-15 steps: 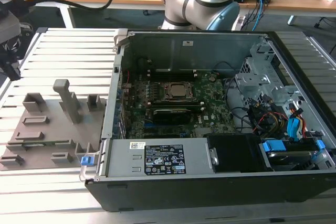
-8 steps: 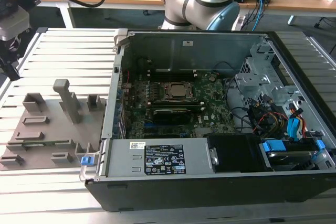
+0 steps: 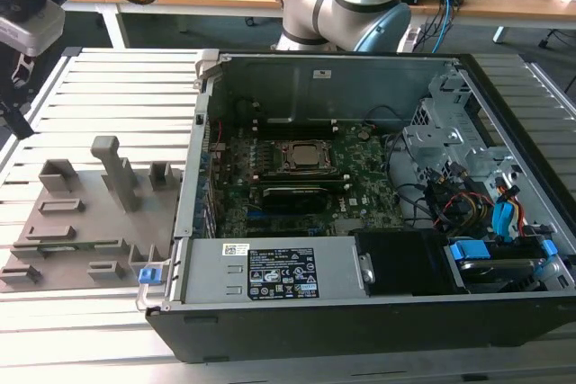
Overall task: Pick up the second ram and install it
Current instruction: 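Pick up the second ram and move it above second insertion slot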
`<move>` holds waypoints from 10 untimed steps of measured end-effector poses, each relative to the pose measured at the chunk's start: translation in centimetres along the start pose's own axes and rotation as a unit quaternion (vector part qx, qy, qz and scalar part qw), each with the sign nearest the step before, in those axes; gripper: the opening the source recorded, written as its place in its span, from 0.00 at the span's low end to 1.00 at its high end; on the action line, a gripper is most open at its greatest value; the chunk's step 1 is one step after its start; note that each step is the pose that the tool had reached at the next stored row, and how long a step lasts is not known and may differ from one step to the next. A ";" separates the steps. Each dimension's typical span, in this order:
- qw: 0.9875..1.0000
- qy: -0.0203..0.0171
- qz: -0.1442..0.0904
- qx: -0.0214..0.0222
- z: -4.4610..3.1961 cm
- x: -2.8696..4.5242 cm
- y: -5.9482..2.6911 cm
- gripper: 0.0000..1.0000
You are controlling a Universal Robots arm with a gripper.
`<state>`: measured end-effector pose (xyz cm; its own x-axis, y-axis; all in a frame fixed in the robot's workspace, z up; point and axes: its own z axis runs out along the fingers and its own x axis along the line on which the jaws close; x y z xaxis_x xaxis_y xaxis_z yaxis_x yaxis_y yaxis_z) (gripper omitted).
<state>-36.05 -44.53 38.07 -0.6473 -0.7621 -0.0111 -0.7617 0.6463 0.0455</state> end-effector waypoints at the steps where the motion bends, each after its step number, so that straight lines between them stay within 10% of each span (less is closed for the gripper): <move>1: 1.000 0.000 -0.008 0.000 0.00 0.00 0.00 0.11; 7: 0.996 0.004 -0.085 -0.001 0.00 0.00 0.00 0.11; 10: 0.991 0.006 -0.131 -0.001 0.00 0.00 0.00 0.11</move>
<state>-36.05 -44.53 38.07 -0.4268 -0.9043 -0.0111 -0.9036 0.4259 0.0456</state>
